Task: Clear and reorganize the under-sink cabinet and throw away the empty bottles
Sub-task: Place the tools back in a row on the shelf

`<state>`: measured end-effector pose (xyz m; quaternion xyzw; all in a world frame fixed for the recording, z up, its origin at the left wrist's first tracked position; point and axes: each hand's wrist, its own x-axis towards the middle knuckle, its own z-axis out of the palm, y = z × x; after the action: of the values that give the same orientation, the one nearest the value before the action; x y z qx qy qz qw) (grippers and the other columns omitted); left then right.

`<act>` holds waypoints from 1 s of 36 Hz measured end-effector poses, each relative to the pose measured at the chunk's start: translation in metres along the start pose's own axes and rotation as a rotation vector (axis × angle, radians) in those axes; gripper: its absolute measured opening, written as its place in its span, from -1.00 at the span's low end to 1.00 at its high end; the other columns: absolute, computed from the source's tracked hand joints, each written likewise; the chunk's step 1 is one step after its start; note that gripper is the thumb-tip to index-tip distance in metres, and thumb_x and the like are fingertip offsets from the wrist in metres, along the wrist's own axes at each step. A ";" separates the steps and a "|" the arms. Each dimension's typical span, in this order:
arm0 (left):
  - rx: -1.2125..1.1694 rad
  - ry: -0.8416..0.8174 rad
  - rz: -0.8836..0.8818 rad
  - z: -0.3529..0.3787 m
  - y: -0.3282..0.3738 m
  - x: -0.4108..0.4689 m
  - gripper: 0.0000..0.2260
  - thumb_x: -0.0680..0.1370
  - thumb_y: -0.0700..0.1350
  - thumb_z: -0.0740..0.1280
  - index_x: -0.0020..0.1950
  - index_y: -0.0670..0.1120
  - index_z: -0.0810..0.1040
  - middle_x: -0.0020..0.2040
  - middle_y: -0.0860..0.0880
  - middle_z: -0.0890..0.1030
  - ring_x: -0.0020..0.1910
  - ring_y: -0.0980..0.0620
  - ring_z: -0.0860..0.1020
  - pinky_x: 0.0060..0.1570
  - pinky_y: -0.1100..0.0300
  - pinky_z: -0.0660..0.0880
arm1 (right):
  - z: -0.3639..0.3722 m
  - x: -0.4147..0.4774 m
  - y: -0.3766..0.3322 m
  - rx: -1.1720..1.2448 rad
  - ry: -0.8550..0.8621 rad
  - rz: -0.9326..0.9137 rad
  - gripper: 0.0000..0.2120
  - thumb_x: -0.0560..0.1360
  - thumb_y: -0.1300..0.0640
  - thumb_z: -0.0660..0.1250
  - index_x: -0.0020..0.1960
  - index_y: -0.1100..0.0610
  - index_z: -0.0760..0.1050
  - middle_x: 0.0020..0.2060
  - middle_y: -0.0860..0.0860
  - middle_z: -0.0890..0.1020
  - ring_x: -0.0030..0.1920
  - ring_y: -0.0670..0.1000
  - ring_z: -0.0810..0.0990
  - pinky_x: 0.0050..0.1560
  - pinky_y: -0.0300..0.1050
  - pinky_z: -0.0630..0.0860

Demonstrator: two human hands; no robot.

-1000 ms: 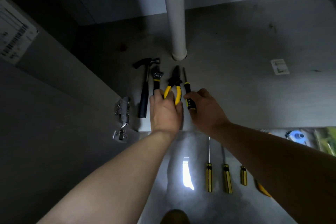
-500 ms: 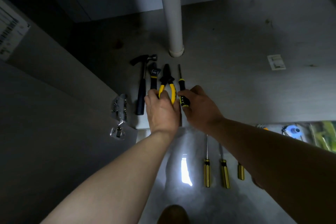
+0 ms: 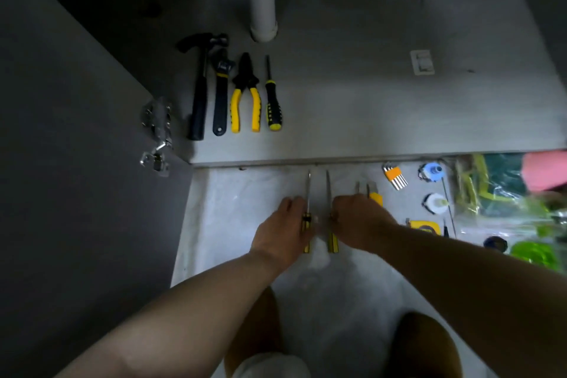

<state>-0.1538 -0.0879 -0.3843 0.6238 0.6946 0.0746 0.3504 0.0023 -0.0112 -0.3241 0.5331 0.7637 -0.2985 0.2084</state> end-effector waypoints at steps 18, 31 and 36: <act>-0.699 -0.229 -0.413 -0.011 -0.009 -0.002 -0.79 0.45 -0.40 0.36 0.03 -0.18 0.53 -0.20 -0.16 0.51 -0.19 -0.07 0.53 -0.03 -0.26 0.60 | 0.039 0.026 -0.005 0.225 -0.335 0.226 -0.75 0.41 -0.06 0.42 -0.19 0.14 0.55 -0.33 0.06 0.72 -0.27 -0.01 0.72 -0.17 -0.19 0.66; -1.082 -0.588 -0.193 -0.104 0.037 -0.015 -0.59 0.55 -0.46 0.34 0.39 -0.28 0.42 0.27 -0.33 0.53 0.28 -0.31 0.53 0.39 -0.27 0.40 | -0.108 -0.042 0.017 0.490 -0.643 0.000 -0.86 0.55 0.12 0.37 -0.15 0.15 0.55 -0.24 0.12 0.71 -0.23 0.05 0.73 -0.32 -0.22 0.59; -1.140 -0.319 -0.078 -0.143 0.064 0.019 -0.62 0.56 -0.34 0.39 0.37 -0.18 0.48 0.18 -0.19 0.61 0.15 -0.12 0.62 0.20 -0.08 0.58 | -0.145 -0.041 0.021 0.740 -0.408 -0.085 -0.90 0.57 0.16 0.37 -0.08 0.18 0.54 -0.20 0.16 0.66 -0.21 0.05 0.73 -0.31 -0.21 0.59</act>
<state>-0.1838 -0.0088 -0.2510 0.3145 0.5062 0.3281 0.7329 0.0362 0.0646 -0.1962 0.4698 0.5695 -0.6604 0.1372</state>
